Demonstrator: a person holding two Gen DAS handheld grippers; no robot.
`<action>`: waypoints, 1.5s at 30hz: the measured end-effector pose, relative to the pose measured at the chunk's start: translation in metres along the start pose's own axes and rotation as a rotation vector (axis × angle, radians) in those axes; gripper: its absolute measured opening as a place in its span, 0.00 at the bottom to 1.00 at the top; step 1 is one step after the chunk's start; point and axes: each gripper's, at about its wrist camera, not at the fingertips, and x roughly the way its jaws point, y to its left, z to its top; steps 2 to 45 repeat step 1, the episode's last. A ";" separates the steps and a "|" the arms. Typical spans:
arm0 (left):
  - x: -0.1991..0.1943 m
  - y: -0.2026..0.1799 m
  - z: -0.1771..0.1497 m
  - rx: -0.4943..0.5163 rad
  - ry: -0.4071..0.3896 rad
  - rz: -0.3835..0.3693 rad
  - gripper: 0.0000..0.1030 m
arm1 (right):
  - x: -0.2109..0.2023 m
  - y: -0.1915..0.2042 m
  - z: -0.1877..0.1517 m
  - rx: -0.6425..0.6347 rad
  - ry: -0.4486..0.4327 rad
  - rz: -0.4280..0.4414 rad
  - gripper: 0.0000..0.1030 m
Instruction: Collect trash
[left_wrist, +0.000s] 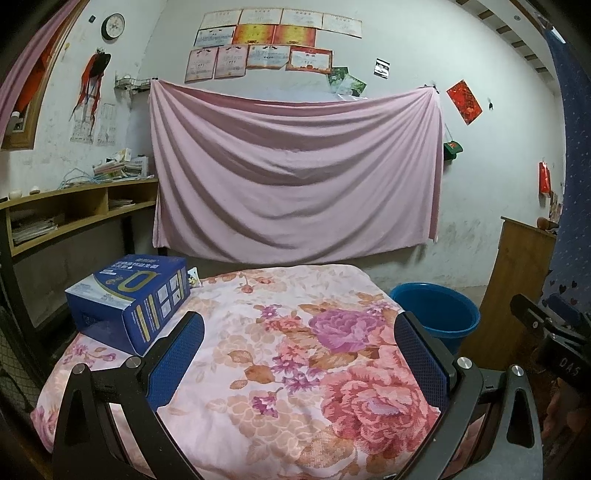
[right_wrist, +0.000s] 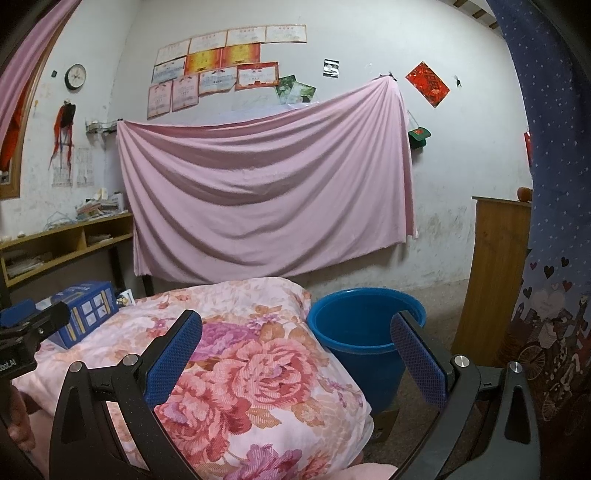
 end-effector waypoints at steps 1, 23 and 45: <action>0.001 0.000 -0.001 -0.001 0.002 0.003 0.98 | 0.001 -0.001 0.000 0.000 0.003 0.001 1.00; 0.001 0.000 -0.001 -0.001 0.002 0.003 0.98 | 0.001 -0.001 0.000 0.000 0.003 0.001 1.00; 0.001 0.000 -0.001 -0.001 0.002 0.003 0.98 | 0.001 -0.001 0.000 0.000 0.003 0.001 1.00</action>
